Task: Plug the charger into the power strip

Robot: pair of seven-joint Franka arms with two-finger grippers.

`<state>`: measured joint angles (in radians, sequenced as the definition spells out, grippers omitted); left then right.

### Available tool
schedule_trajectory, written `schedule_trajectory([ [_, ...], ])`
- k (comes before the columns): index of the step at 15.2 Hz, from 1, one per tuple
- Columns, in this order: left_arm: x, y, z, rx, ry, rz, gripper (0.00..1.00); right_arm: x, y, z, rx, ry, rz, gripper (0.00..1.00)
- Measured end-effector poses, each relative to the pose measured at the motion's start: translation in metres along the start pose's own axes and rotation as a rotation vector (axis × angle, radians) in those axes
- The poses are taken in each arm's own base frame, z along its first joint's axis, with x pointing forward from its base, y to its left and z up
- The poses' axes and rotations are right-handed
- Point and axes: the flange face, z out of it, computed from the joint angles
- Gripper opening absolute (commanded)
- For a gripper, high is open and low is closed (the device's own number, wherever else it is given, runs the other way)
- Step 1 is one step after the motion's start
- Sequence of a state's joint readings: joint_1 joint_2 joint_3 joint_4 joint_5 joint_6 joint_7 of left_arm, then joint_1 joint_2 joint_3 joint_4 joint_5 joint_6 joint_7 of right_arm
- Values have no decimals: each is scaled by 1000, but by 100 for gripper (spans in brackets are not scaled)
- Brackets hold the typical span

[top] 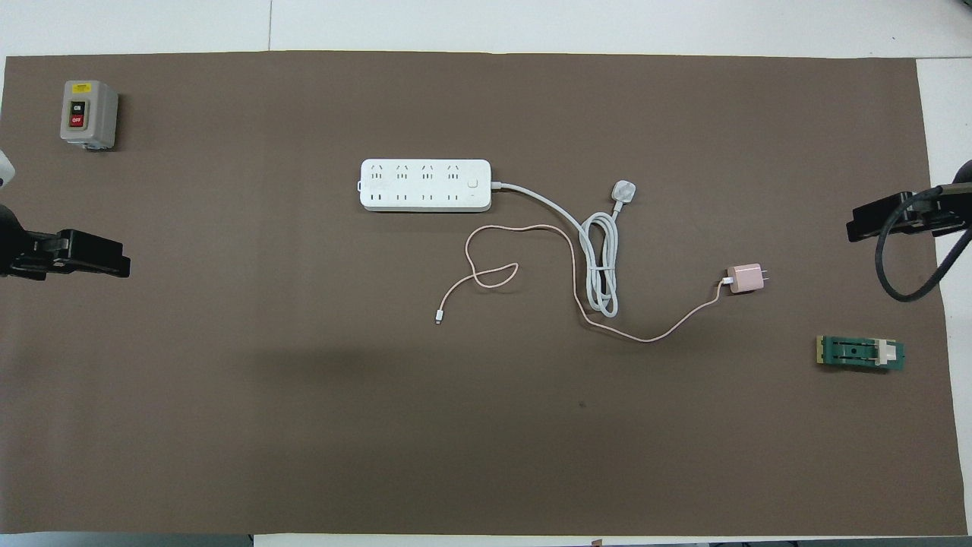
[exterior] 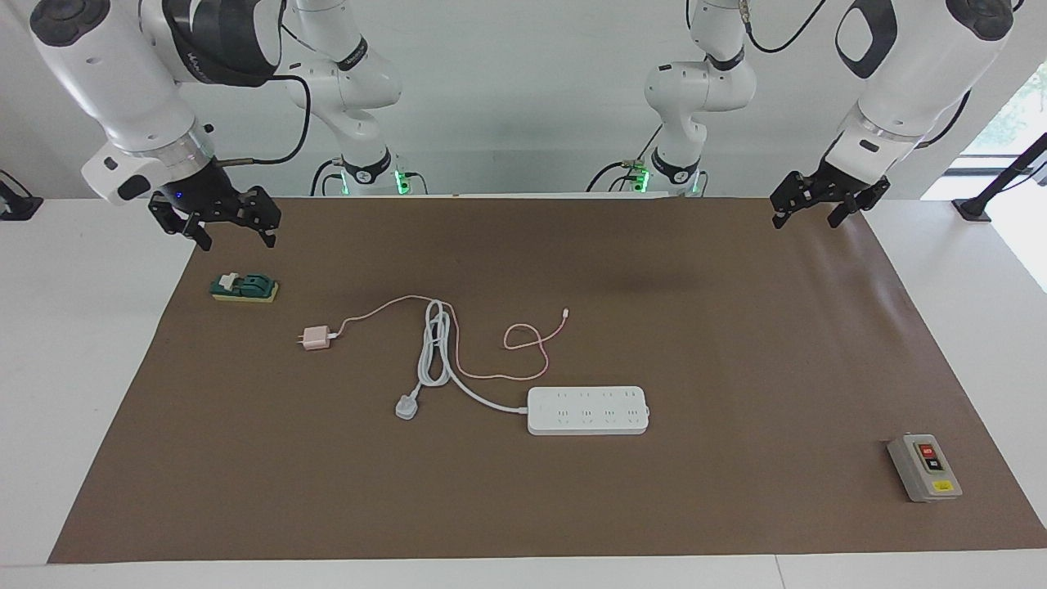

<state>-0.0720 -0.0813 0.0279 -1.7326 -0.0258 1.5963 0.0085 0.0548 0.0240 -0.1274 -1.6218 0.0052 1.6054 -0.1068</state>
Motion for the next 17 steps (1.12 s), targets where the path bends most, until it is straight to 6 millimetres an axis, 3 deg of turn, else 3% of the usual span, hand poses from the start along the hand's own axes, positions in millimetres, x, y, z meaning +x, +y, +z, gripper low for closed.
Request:
schedule_trajectory([
  [8,0,0,0,0,0,0,100,-1,0,0,0,-2,0,100],
  [13,0,0,0,0,0,0,100,1,-18,-1,0,0,-32,100],
  [17,0,0,0,0,0,0,100,2,-20,0,-1,5,-24,100],
])
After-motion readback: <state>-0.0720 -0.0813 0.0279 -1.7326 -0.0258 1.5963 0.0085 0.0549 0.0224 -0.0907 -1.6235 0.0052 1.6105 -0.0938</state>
